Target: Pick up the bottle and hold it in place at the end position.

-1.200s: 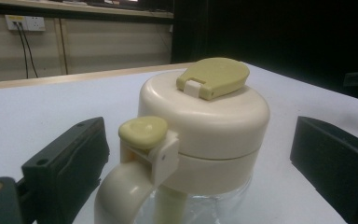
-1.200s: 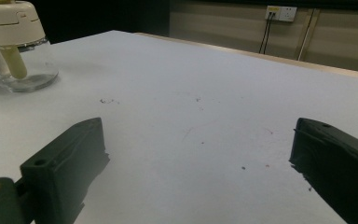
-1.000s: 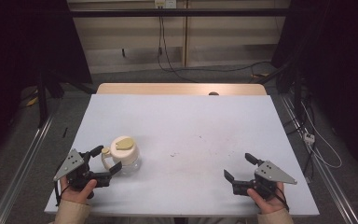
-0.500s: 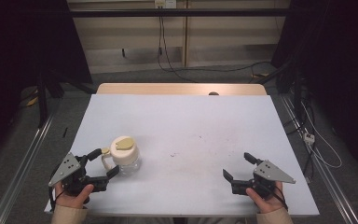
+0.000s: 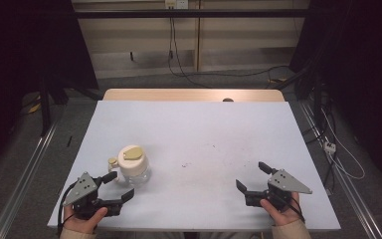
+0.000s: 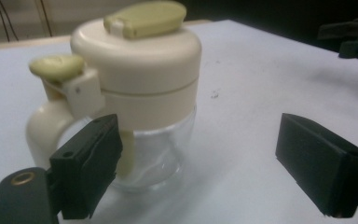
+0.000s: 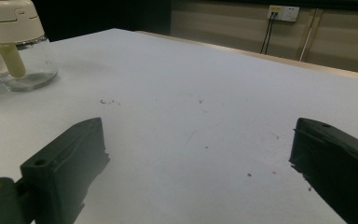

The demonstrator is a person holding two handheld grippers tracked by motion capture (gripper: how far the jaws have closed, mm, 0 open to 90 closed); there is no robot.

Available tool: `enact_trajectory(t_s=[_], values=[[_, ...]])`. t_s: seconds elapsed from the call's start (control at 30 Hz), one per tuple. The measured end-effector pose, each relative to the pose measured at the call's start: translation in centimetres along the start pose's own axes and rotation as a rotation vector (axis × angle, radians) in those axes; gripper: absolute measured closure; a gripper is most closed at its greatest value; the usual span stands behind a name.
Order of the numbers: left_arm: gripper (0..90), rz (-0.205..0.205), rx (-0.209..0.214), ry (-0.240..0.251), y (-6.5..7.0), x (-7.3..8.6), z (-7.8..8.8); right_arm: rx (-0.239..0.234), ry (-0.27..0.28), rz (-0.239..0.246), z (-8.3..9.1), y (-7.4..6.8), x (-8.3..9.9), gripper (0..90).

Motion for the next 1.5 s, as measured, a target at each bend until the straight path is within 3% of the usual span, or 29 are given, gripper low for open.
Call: enact_trajectory(t_s=[0.1,0.23,0.4,0.47,0.73,1.2,1.5], values=[[9.4,0.010,-0.034,-0.037,-0.3,0.6,-0.6,0.002,0.001,-0.001,0.0,0.0,0.0,3.1],[7.1,0.011,-0.069,-0.051,-0.6,0.9,-1.3,0.005,-0.001,-0.002,-0.1,0.1,0.0,3.4],[4.7,0.066,-0.103,-0.038,-0.8,0.9,-2.1,0.005,-0.001,-0.001,0.0,0.1,0.1,3.4],[4.9,0.061,-0.138,-0.033,-0.7,0.8,-2.7,0.003,-0.002,0.001,0.0,0.1,0.1,3.7],[1.9,0.041,-0.211,-0.026,-0.6,0.8,-3.6,-0.001,-0.003,0.004,-0.1,0.0,0.1,3.9],[5.8,0.061,-0.222,0.024,-2.2,0.3,-4.2,-0.001,-0.012,-0.002,-0.1,0.0,0.2,4.3],[6.6,0.048,-0.215,0.038,-3.0,-0.3,-4.8,-0.001,-0.011,-0.004,0.0,0.1,0.2,4.4]])
Point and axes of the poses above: each handheld gripper's, and its own axes: z roughly backward along the jaws, x roughly out of its underside, y roughly to its right, the point moved 7 cm from there along -z, roughly forward along the jaws, and after that the axes turned 2 degrees about -x, right-handed, at the moved point
